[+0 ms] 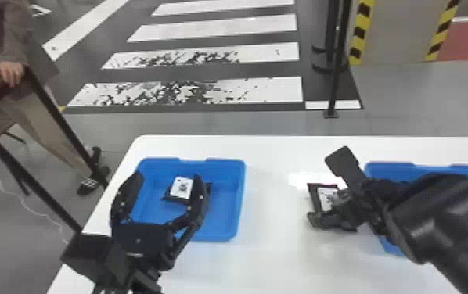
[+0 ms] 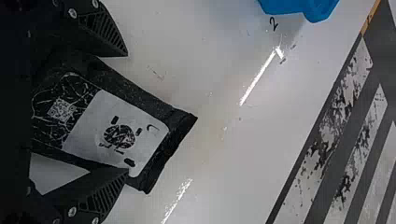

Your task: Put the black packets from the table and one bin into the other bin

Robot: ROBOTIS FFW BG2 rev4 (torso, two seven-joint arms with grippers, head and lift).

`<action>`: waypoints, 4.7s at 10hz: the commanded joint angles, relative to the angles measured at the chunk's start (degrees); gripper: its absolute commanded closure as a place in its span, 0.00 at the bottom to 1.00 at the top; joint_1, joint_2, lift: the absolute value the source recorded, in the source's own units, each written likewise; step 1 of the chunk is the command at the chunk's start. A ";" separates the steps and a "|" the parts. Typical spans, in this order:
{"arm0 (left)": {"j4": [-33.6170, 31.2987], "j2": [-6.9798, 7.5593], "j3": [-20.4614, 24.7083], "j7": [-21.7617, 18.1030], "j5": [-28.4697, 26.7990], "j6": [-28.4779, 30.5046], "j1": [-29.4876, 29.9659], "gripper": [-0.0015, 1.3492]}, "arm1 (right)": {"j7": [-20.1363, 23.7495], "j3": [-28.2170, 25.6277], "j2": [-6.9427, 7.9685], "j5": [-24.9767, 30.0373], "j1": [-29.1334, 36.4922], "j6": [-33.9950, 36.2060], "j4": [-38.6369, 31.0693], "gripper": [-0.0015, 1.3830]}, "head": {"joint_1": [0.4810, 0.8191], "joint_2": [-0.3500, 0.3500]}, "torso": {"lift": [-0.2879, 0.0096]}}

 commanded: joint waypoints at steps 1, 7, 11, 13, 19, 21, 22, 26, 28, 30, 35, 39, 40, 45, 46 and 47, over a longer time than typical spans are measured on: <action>0.14 0.04 -0.06 0.00 0.00 -0.02 -0.04 0.07 | 0.01 0.11 -0.20 -0.23 -0.45 -0.75 2.06 0.45 | 0.63 0.75 | 0.60; 0.28 0.04 0.40 0.00 -0.11 -1.00 0.52 0.07 | -0.78 -1.83 -0.64 -2.97 3.76 -7.50 -5.96 0.81 | 0.63 0.78 | 0.60; 0.28 -0.31 0.97 0.00 -0.23 -1.85 0.66 0.07 | -1.49 -28.23 0.42 10.05 21.20 -3.99 -31.98 0.81 | 0.63 0.72 | 0.60; 0.28 -0.57 1.66 0.00 -0.23 -2.27 0.80 0.07 | -0.61 -35.54 0.68 11.42 26.26 -2.02 -34.79 0.81 | 0.63 0.53 | 0.60; 0.28 -0.57 1.54 0.00 -0.23 -2.55 0.80 0.07 | 2.82 -42.40 2.35 4.91 38.22 -24.66 -36.90 0.04 | 0.63 0.41 | 0.60; 0.28 -0.57 1.77 0.00 -0.23 -2.55 0.80 0.07 | 3.26 -42.97 3.23 -2.63 46.37 -39.57 -37.88 0.12 | 0.63 0.43 | 0.60; 0.28 -0.57 1.66 0.00 -0.34 -1.71 0.66 0.07 | 3.52 -42.97 3.76 -4.57 48.90 -45.47 -37.60 0.12 | 0.63 0.45 | 0.60; 0.14 -0.31 1.20 -0.52 -0.34 5.89 -1.17 0.08 | 5.90 -42.74 4.55 -8.00 53.55 -50.68 -39.15 0.12 | 0.63 0.49 | 0.60; -0.14 -0.40 5.08 -7.20 -2.51 26.42 -7.07 0.08 | 6.77 -42.51 4.55 -8.23 54.11 -49.69 -39.01 0.12 | 0.63 0.49 | 0.60; -0.14 -0.31 10.23 -13.53 -15.88 38.51 -14.10 0.08 | 7.74 -41.82 4.55 -8.46 53.83 -48.29 -38.58 0.12 | 0.63 0.55 | 0.60; 17.16 3.56 11.25 -24.34 -34.73 31.90 -27.18 0.08 | 8.88 -40.68 4.11 -9.83 52.98 -46.32 -37.74 0.12 | 0.63 0.78 | 0.60; 29.11 7.25 -0.63 -28.03 -36.67 25.58 -34.35 0.09 | 9.15 -38.97 3.58 -11.31 52.00 -45.89 -36.62 0.12 | 0.63 0.66 | 0.60; 29.96 7.60 -0.86 -28.74 -36.33 26.84 -34.92 0.09 | 9.15 -38.97 3.58 -11.54 52.00 -45.75 -36.62 0.12 | 0.63 0.62 | 0.60; 33.47 9.71 -0.06 -31.02 -36.79 31.20 -37.17 0.15 | 9.15 -38.17 3.41 -12.00 51.58 -44.91 -36.19 0.12 | 0.63 0.68 | 0.60; 35.44 10.32 -1.31 -31.64 -35.76 32.33 -38.29 0.15 | 9.15 -37.82 3.41 -12.00 51.30 -44.77 -35.91 0.12 | 0.63 0.69 | 0.60; 37.41 10.85 -2.69 -32.25 -33.82 33.73 -39.70 0.15 | 9.15 -37.37 3.32 -12.11 51.01 -44.77 -35.63 0.12 | 0.63 0.69 | 0.60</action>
